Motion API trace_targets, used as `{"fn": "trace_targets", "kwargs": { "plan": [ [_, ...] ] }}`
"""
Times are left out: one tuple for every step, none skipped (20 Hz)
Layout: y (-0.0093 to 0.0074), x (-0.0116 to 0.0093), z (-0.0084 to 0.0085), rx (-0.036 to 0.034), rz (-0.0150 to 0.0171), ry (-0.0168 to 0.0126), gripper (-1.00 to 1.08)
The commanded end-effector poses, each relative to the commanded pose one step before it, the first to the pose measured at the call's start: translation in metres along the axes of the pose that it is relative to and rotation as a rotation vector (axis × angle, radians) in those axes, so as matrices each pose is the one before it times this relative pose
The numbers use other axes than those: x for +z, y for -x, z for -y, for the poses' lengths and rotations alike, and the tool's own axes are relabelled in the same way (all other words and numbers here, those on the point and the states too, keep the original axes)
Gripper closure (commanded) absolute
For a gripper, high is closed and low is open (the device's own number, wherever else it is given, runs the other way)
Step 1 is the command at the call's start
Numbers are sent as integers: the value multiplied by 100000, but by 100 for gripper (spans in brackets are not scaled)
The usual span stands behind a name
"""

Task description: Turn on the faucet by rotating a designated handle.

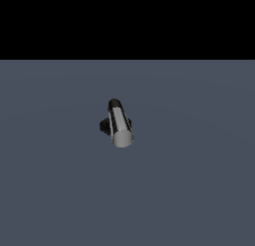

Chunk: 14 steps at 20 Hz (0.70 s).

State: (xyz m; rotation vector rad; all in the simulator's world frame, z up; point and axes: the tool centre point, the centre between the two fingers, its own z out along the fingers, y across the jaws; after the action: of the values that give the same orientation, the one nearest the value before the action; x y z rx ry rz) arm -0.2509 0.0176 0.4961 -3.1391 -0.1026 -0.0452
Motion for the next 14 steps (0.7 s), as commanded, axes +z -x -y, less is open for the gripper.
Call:
{"fn": "trace_targets", "kwargs": {
  "plan": [
    [0,0,-1,0,0,0,108],
    [-6,24,-2,0,0,0,108],
    [-22,75,16,-68,9,1,108],
    [-30,120,-12,0,0,0,108],
    [-51,174,27,-137,20,-3,108],
    [-62,221,17,-118,17,-2,108],
    [-75,269,18,-137,19,-2,108],
    [-88,317,18,-153,22,-2,108],
    [-102,365,27,-193,27,-3,108],
    [-115,413,29,-216,31,-3,108],
    [-128,459,32,-237,33,-4,108],
    [-141,505,33,-256,36,-4,108],
    [-154,551,40,-290,41,-4,108],
    [-166,595,41,-306,43,-5,108]
  ]
}}
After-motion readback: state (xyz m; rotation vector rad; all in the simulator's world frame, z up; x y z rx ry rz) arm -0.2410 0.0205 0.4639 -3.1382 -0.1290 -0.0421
